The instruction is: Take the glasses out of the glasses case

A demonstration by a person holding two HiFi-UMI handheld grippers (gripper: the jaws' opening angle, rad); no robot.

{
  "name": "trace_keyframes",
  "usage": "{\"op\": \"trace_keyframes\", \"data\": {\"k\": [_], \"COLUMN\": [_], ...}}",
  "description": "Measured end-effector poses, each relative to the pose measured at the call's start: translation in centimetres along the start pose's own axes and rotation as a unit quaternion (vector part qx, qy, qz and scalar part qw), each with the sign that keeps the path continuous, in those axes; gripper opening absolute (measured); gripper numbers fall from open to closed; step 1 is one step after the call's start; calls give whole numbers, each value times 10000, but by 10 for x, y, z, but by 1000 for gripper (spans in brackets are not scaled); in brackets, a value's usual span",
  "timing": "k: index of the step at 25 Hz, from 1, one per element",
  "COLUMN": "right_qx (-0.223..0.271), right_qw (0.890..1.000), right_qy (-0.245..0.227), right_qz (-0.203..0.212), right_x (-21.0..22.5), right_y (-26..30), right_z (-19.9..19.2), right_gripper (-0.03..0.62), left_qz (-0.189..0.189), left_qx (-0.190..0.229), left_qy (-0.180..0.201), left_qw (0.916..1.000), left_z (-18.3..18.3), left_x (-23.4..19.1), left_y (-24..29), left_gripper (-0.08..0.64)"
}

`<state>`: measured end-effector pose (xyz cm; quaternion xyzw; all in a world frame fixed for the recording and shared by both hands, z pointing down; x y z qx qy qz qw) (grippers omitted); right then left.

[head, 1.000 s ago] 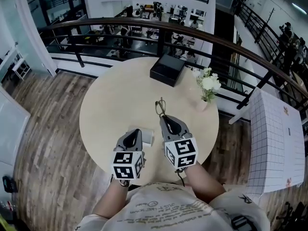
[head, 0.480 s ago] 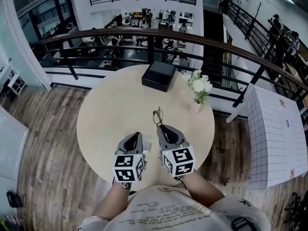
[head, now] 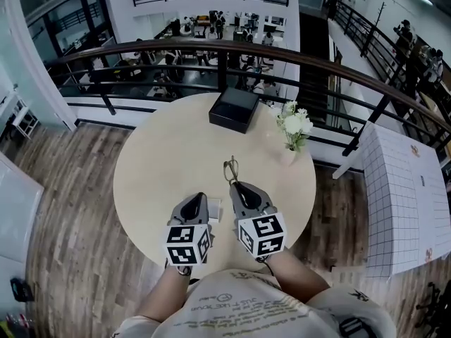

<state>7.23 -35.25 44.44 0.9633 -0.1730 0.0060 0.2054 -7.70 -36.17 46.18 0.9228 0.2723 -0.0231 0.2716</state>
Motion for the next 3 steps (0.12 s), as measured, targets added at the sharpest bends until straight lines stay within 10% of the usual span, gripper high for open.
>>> {"op": "trace_keyframes", "data": {"k": [3], "right_qx": [-14], "right_qw": [10000], "right_qy": [8], "right_qz": [-8], "right_x": [3], "right_y": [2], "right_z": [-1], "right_gripper": [29], "left_qz": [-6], "left_qx": [-10], "left_qy": [-13], "left_qw": [10000], "left_z": [0], "left_x": [-1], "left_y": [2], "left_gripper": [12]}}
Point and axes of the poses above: the fingertips, and each gripper's own axes: y forward along the fingers, x to its right, z out of its top, the point moved 7 cm from there along -y, backward along the fingers, and after that the axes turned 12 degrees about -x, right-handed, at the moved point
